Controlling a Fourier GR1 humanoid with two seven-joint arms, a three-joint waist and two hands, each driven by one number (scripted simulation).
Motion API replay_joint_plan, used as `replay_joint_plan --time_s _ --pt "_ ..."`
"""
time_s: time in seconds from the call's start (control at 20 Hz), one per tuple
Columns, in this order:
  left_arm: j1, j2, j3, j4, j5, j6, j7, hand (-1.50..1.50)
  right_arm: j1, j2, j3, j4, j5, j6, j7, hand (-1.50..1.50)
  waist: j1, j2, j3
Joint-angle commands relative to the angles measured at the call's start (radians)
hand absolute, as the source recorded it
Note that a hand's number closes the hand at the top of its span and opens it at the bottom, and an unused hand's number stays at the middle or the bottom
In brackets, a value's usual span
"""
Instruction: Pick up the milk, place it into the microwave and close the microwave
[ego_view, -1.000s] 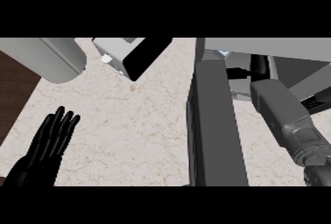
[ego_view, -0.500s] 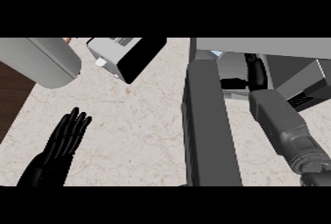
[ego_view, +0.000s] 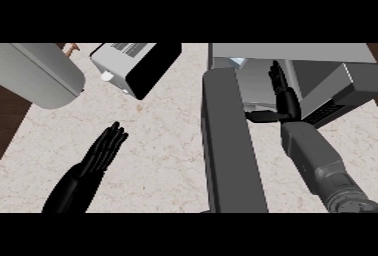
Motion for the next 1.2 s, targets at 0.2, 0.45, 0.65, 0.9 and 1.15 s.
replay_joint_plan --time_s 0.2,0.45,0.65,0.9,1.15 --pt "-0.125 0.024 -0.06 0.123 -0.036 -0.067 0.03 1.5 0.13 0.031 0.023 -0.042 0.004 0.083 -0.079 -1.5 -0.043 -0.02 -0.002" --pt "-0.134 -0.006 -0.115 0.212 -0.123 -0.041 -0.024 1.5 0.205 0.037 0.041 -0.139 -0.01 0.126 -0.104 -1.5 -0.05 -0.025 -0.003" --pt "-0.207 -0.027 -0.12 0.268 -0.188 0.023 -0.003 1.5 0.315 0.062 0.091 -0.281 -0.007 0.134 -0.064 -1.5 -0.073 -0.034 -0.005" --pt "-0.267 -0.029 -0.217 0.399 -0.257 -0.001 -0.009 1.5 0.401 -0.005 0.11 -0.408 -0.024 0.214 -0.011 -1.5 -0.084 -0.035 -0.005" --pt "-0.284 -0.03 -0.301 0.538 -0.271 0.041 -0.078 1.5 0.601 -0.014 0.149 -0.658 -0.047 0.25 0.031 -1.5 -0.093 -0.035 -0.006"
